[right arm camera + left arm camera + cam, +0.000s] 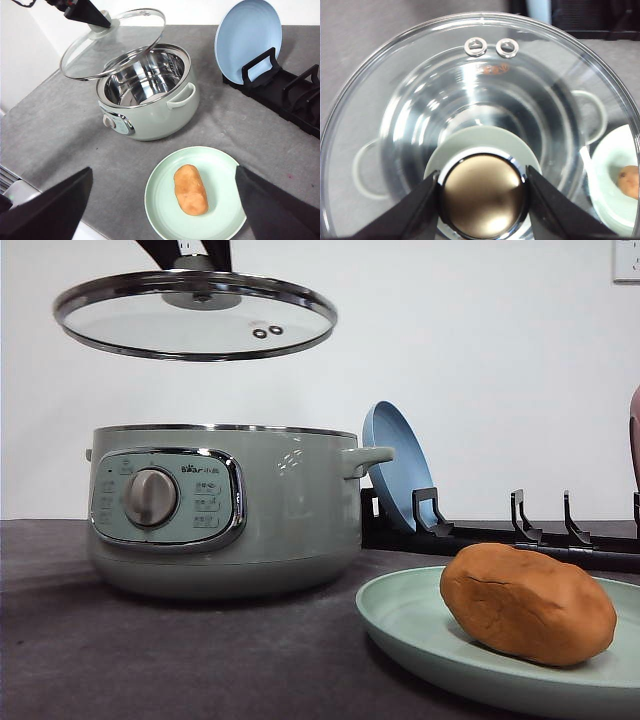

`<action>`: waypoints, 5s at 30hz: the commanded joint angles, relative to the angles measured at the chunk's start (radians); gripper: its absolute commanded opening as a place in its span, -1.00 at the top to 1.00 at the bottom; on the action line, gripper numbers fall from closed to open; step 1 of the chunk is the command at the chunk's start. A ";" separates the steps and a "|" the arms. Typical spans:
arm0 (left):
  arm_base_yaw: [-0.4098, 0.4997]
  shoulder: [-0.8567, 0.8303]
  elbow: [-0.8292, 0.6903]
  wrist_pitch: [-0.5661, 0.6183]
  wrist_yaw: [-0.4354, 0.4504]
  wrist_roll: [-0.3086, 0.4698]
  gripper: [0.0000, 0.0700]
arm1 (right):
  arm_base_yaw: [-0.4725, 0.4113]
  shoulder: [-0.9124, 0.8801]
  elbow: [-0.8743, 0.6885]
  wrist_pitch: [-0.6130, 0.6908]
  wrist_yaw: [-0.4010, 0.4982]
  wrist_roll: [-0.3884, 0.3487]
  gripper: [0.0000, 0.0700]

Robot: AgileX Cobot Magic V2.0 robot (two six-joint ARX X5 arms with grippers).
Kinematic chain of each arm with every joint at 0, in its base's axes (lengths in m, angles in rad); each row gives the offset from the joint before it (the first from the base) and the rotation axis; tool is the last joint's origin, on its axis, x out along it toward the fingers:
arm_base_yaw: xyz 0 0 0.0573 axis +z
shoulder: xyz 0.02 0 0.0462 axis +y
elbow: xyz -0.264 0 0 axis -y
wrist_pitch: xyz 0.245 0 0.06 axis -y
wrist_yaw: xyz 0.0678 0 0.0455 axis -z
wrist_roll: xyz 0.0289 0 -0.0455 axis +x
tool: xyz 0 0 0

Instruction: Transfer potato from steamer to green plate

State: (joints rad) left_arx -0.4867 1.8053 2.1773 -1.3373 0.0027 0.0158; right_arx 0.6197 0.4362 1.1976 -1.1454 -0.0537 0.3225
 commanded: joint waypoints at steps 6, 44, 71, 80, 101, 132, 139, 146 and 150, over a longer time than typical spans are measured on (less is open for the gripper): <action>-0.006 0.000 -0.015 0.045 0.001 0.002 0.97 | 0.006 0.006 0.013 0.006 0.000 0.011 -0.65; -0.022 0.124 -0.101 0.153 -0.030 0.043 0.97 | 0.006 0.006 0.013 0.006 0.002 0.011 -0.65; -0.015 0.159 -0.101 0.160 -0.029 0.043 0.97 | 0.006 0.006 0.013 0.007 0.003 0.011 -0.65; -0.015 0.159 -0.101 0.179 -0.020 0.043 0.97 | 0.006 0.006 0.013 0.007 0.003 0.011 -0.65; -0.017 0.168 -0.101 0.149 -0.019 0.043 0.95 | 0.006 0.006 0.013 0.007 0.003 0.011 -0.65; -0.017 0.066 -0.072 0.066 -0.020 0.031 -0.37 | 0.006 0.006 0.013 0.006 0.010 0.010 -0.65; -0.017 -0.079 -0.073 0.027 -0.019 0.016 -0.37 | 0.006 0.006 0.013 0.006 0.010 0.010 -0.65; -0.017 -0.274 -0.107 -0.003 0.032 0.019 -0.37 | 0.006 0.006 0.013 0.006 0.010 0.010 -0.65; -0.017 -0.429 -0.207 0.028 0.066 0.024 -0.37 | 0.006 0.006 0.013 0.006 0.009 0.010 -0.65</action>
State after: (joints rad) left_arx -0.4980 1.3904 1.9742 -1.3192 0.0593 0.0383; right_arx 0.6201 0.4362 1.1976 -1.1454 -0.0483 0.3225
